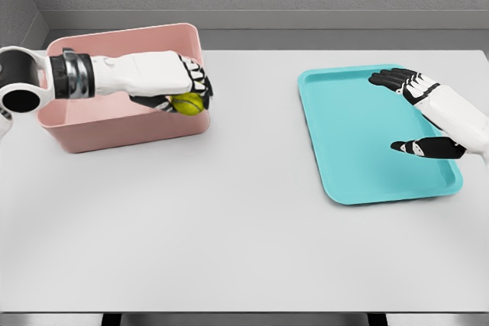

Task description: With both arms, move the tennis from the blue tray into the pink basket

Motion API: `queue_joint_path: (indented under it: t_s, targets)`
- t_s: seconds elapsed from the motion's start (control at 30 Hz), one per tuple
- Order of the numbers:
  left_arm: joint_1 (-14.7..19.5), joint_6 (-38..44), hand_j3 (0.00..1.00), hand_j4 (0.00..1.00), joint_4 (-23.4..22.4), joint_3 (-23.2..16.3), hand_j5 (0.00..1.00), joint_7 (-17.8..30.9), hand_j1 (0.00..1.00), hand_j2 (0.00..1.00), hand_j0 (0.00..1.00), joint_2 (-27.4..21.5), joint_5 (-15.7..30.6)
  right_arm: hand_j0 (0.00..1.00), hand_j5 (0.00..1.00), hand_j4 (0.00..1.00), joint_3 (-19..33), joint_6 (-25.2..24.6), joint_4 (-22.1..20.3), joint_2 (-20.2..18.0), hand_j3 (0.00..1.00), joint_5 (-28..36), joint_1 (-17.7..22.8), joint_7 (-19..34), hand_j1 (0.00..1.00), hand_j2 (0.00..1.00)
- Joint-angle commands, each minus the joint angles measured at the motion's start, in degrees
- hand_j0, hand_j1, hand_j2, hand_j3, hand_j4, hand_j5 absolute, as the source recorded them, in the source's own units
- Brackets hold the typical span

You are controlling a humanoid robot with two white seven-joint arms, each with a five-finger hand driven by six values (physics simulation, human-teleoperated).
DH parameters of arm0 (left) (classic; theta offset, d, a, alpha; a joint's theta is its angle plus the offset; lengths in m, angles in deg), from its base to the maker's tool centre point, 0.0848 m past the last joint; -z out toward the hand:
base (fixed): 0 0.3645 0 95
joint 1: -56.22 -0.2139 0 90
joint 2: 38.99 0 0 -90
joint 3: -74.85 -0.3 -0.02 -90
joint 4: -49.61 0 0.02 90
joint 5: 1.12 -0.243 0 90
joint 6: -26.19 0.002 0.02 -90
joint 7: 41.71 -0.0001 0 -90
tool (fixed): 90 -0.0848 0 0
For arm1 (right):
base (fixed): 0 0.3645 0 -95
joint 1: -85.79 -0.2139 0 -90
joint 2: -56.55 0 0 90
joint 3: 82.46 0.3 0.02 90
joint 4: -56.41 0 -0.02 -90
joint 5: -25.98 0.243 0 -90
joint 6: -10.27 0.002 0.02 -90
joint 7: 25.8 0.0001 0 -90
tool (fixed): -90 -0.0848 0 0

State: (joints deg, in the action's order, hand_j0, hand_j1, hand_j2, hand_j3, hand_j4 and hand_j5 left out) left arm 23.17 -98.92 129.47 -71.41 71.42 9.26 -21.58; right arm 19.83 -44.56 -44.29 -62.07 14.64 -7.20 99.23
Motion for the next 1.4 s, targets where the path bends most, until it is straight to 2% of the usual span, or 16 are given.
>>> queue_joint_path:
  t_s: [0.0, 0.3, 0.57, 0.6, 0.63, 0.67, 0.7, 0.93, 1.13, 1.37]
  targets:
    - [0.0, 0.1, 0.56, 0.56, -2.1, 0.1, 0.56, 0.0, 0.56, 0.56, 0.56, 0.3, 0.4, 1.00, 1.00, 1.00, 0.0, -0.2, 0.0, 0.0, 1.00, 0.4, 0.0, 0.0, 1.00, 1.00]
    - [2.4, 0.1, 0.57, 0.57, -9.6, 0.6, 0.57, 0.0, 0.57, 0.57, 0.57, 1.3, 0.4, 1.00, 1.00, 1.00, 0.0, -0.2, 0.0, 0.0, 1.00, 0.4, 0.0, 0.0, 1.00, 1.00]
    - [4.0, 0.1, 0.59, 0.59, -21.9, 2.7, 0.59, 0.0, 0.59, 0.59, 0.59, 5.1, 0.3, 1.00, 1.00, 1.00, 0.0, -0.2, 0.0, 0.0, 1.00, 0.4, 0.1, 0.0, 1.00, 1.00]
    - [4.2, 0.1, 0.62, 0.62, -22.5, 2.7, 0.62, 0.0, 0.62, 0.62, 0.62, 5.4, 0.3, 1.00, 1.00, 1.00, 0.0, -0.2, 0.0, 0.0, 1.00, 0.4, 0.0, 0.0, 1.00, 1.00]
    - [4.2, 0.1, 0.75, 0.75, -23.1, 2.8, 0.75, -0.3, 0.75, 0.75, 0.75, 5.4, 0.4, 1.00, 1.00, 1.00, 0.0, -0.2, 0.0, 0.0, 1.00, 0.4, 0.0, 0.0, 1.00, 1.00]
    - [4.2, 0.1, 0.94, 0.94, -24.0, 2.8, 0.94, -0.4, 0.94, 0.94, 0.94, 6.2, 0.8, 1.00, 1.00, 1.00, 0.0, -0.2, 0.0, 0.0, 1.00, 0.4, 0.0, 0.0, 1.00, 1.00]
    - [4.2, 0.1, 1.00, 1.00, -24.0, 2.8, 1.00, -0.4, 1.00, 1.00, 1.00, 6.2, 0.8, 1.00, 1.00, 1.00, 0.0, -0.2, 0.0, 0.0, 1.00, 0.4, 0.0, 0.0, 1.00, 1.00]
    - [4.0, 0.1, 1.00, 1.00, -23.0, 2.8, 1.00, -0.4, 1.00, 1.00, 1.00, 5.4, 1.7, 1.00, 1.00, 1.00, 0.1, -0.2, 0.0, 0.0, 1.00, 0.4, 0.0, 0.0, 1.00, 1.00]
    - [3.5, 0.1, 1.00, 1.00, -21.2, 2.9, 1.00, -0.4, 1.00, 1.00, 1.00, -0.1, 5.8, 1.00, 1.00, 1.00, 0.2, -0.2, 0.0, 0.0, 1.00, 0.4, 0.1, 0.0, 1.00, 1.00]
    - [1.4, 0.1, 1.00, 1.00, -18.3, 3.0, 1.00, -0.4, 1.00, 1.00, 1.00, -4.5, 7.2, 1.00, 1.00, 1.00, 0.2, -0.2, 0.0, 0.0, 1.00, 0.4, 0.1, 0.0, 1.00, 1.00]
